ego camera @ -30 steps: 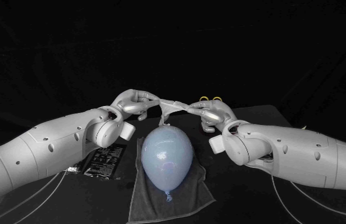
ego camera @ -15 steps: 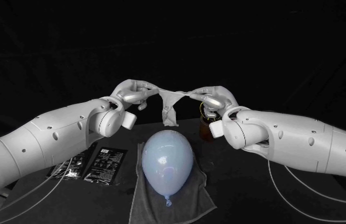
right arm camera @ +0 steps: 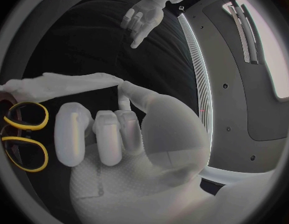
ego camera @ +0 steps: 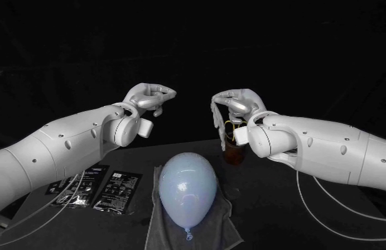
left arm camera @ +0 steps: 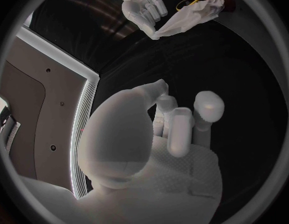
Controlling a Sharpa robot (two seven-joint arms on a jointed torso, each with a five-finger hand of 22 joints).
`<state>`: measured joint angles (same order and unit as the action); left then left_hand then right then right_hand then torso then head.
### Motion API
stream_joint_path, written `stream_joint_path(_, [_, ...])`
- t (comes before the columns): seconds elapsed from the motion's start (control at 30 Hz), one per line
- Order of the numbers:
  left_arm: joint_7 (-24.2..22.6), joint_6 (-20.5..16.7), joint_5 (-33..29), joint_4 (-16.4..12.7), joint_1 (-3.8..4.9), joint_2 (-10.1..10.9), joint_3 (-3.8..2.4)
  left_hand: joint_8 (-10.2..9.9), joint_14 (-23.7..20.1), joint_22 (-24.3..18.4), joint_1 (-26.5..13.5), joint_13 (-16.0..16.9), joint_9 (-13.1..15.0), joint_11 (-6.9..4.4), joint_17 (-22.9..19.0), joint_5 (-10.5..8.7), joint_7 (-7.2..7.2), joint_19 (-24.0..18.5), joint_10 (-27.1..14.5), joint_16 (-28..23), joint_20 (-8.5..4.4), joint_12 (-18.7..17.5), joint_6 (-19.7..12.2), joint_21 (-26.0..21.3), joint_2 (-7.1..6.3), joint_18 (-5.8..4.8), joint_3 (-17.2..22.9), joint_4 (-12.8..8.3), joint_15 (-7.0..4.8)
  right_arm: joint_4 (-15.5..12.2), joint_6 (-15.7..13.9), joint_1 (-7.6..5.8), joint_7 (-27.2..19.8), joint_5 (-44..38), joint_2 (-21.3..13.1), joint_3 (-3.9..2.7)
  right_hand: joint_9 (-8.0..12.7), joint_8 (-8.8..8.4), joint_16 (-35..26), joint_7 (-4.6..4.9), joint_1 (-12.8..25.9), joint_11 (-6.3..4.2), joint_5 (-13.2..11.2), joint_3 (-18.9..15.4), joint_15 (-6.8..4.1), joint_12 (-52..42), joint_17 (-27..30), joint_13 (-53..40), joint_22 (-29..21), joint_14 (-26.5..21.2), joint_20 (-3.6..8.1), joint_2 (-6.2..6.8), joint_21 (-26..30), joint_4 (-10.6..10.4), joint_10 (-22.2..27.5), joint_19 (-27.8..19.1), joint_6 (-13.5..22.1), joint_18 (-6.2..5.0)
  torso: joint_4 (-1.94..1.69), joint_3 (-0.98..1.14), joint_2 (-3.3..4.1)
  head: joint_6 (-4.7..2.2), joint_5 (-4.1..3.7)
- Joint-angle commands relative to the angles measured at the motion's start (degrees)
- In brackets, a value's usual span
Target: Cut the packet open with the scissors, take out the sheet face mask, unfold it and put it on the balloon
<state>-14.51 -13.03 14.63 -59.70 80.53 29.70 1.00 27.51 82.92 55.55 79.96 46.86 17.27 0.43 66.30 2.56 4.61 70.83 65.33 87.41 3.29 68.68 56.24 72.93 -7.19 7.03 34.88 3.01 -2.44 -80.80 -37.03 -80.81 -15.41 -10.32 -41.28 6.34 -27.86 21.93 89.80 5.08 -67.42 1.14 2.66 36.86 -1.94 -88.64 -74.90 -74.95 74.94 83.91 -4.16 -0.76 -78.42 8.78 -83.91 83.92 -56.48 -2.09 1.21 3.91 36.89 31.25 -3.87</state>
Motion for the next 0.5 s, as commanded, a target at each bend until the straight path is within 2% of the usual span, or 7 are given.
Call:
stream_joint_path(0.03, [-0.8, -1.5, -0.5, 0.0, 0.51, -0.3, -0.15, 0.2, 0.1, 0.1, -0.6, 0.0, 6.3, 0.0, 0.2, 0.33, 0.32, -0.1, 0.4, 0.0, -0.39, -0.3, 0.0, 0.3, 0.12, -0.44, 0.5, -0.1, -0.49, -0.5, -1.6, -0.37, 2.3, -1.3, 0.1, -0.04, -10.2, 2.66, 0.2, -0.14, 0.1, -0.37, 0.1, 0.3, -0.5, -0.2, -15.1, -14.1, 11.2, 6.1, 0.32, -0.53, -0.3, 0.1, -5.3, 0.5, -0.2, -0.6, 0.03, 0.03, -0.01, -0.24, 0.06])
stream_joint_path(0.23, [0.1, -2.2, 0.2, -1.5, 0.87, 0.7, -0.17, 0.4, 0.2, 0.2, -0.8, 0.0, 6.3, 0.03, 0.3, 0.34, 0.32, 0.0, 0.4, 0.0, -0.39, -0.3, -0.1, 0.3, -0.02, -0.45, 1.0, -0.3, -0.48, -1.6, -3.6, -0.66, 4.0, -1.5, -0.3, -0.04, -10.5, 2.89, 0.2, -0.18, 0.2, -0.41, 0.1, 0.6, -0.55, -0.3, -15.1, -14.2, 11.2, 6.1, 0.37, -0.46, -0.4, 0.2, -5.3, 0.6, -0.2, -0.58, 0.0, 0.05, -0.01, -0.15, -0.03])
stream_joint_path(0.4, [1.4, -2.1, 1.4, -4.6, 0.98, 2.8, -0.09, 0.6, 0.3, 0.2, -1.0, 0.0, 6.3, 0.02, 0.5, 0.34, 0.33, 0.0, 0.5, -0.1, -0.4, -0.3, 0.0, 0.3, -0.23, -0.44, 1.4, -0.5, -0.47, -3.6, -3.9, -0.73, 5.2, -1.6, -1.3, -0.01, -10.6, 2.97, 0.2, -0.19, 0.2, -0.43, 0.1, 0.7, -0.57, -0.2, -15.1, -14.1, 11.3, 6.1, 0.39, -0.42, -0.4, 0.2, -5.3, 0.6, -0.2, -0.57, 0.0, 0.03, -0.05, -0.49, -0.62])
stream_joint_path(0.5, [2.1, -1.7, 2.5, -6.6, 0.99, 3.9, -0.01, 0.7, 0.2, -0.1, -1.4, -1.7, 6.3, 0.07, 0.2, 0.34, 0.37, -0.2, -0.4, -0.1, -0.39, -1.3, -0.2, 0.2, -0.32, -0.38, 1.8, -0.6, -0.45, -4.8, -3.9, -0.76, 5.8, -1.9, -1.6, 0.0, -10.6, 2.97, 0.2, -0.19, 0.2, -0.43, 0.1, 0.7, -0.57, -0.2, -15.1, -14.1, 11.3, 6.1, 0.39, -0.42, -0.4, 0.2, -5.3, 0.6, -0.2, -0.57, -0.03, 0.0, -0.03, -0.49, -0.51])
